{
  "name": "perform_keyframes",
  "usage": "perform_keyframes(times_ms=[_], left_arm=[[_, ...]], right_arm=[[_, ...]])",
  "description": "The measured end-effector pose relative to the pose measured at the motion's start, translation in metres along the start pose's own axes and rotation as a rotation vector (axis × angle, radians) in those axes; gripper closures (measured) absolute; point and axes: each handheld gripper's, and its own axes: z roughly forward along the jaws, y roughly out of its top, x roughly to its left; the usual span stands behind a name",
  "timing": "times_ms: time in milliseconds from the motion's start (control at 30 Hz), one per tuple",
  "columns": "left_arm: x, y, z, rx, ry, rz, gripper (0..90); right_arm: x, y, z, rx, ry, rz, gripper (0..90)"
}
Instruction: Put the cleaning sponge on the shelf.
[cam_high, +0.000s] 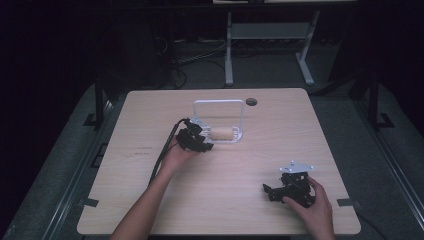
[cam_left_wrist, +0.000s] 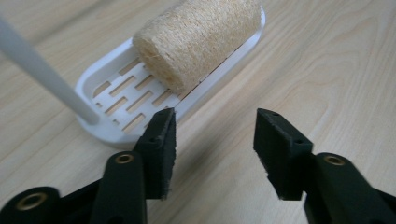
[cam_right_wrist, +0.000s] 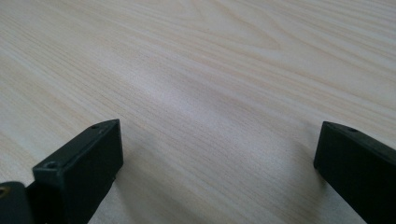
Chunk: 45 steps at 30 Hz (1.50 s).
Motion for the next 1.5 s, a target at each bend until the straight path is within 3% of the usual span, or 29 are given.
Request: perform_keyframes(times_ms=[100,200,400,1033,1500], left_arm=[[0.001,-0.004,-0.007,-0.002,0.001,-0.007,36.7],[0.002,-0.009,-0.013,-0.006,0.035,0.000,27.0],[0.001,-0.022,-0.024,-0.013,0.034,0.002,17.9],[-0.005,-0.057,-0.059,-0.085,0.074,0.020,13.0],[-0.011,-0.078,-0.078,-0.085,0.096,0.024,12.9]], right_arm=[[0.000,0.000,0.000,0.000,0.000,0.000,0.9],[0.000,0.000,0.000,0.000,0.000,0.001,0.9],[0.000,0.000,0.000,0.000,0.000,0.001,0.9],[0.000,0.000,0.000,0.000,0.000,0.001,0.9],[0.000,0.000,0.000,0.000,0.000,0.000,0.9]])
